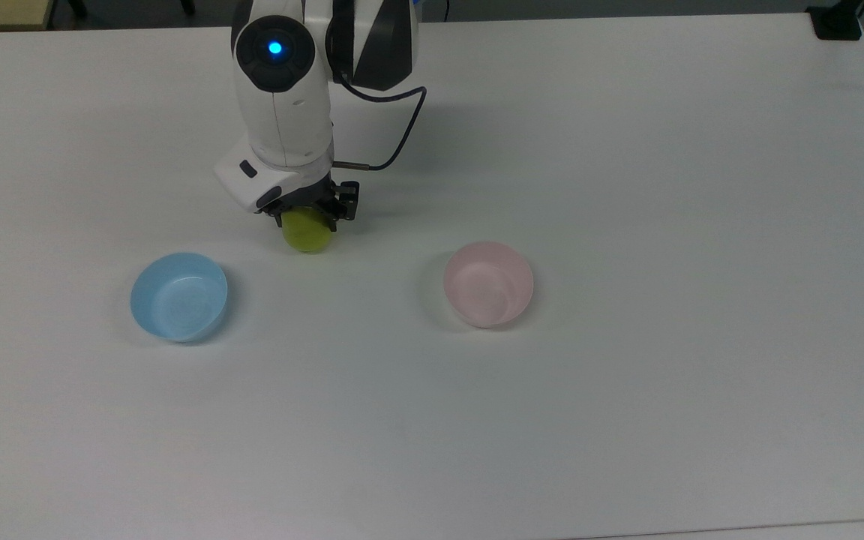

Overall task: Place the pear in the bowl
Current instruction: 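Lift the green pear up off the table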

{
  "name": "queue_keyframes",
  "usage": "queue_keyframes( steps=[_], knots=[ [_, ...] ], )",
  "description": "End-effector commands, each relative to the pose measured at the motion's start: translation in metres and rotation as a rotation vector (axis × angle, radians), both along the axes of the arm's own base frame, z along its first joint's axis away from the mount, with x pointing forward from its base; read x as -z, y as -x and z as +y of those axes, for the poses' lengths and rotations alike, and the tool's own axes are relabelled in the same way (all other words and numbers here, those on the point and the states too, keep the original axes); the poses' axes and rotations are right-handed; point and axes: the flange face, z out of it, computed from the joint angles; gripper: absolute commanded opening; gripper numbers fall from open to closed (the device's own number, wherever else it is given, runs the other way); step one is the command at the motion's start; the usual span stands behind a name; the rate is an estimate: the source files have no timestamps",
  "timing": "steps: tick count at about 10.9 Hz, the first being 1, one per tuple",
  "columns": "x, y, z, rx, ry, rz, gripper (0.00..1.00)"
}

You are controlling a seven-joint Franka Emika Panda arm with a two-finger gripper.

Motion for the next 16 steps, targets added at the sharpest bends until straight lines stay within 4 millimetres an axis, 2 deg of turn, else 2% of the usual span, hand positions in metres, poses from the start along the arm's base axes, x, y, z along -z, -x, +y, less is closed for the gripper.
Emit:
queue_keyframes(
  steps=[1, 3, 6, 9, 10, 13, 14, 16],
  knots=[
    [-0.007, 0.001, -0.001, 0.012, 0.015, -0.022, 0.3],
    [-0.032, 0.003, -0.003, 0.02, 0.017, -0.029, 0.3],
    [-0.086, -0.01, -0.01, 0.043, 0.023, -0.034, 0.3],
    [-0.135, -0.03, 0.004, 0.079, 0.013, -0.111, 0.3],
    [-0.148, -0.036, 0.019, 0.089, 0.007, -0.143, 0.3],
    [-0.152, -0.04, 0.085, 0.075, -0.008, -0.17, 0.31],
    [-0.148, -0.039, 0.111, 0.04, -0.013, -0.169, 0.31],
    [-0.124, -0.043, 0.152, 0.002, -0.021, -0.176, 0.32]
  ],
)
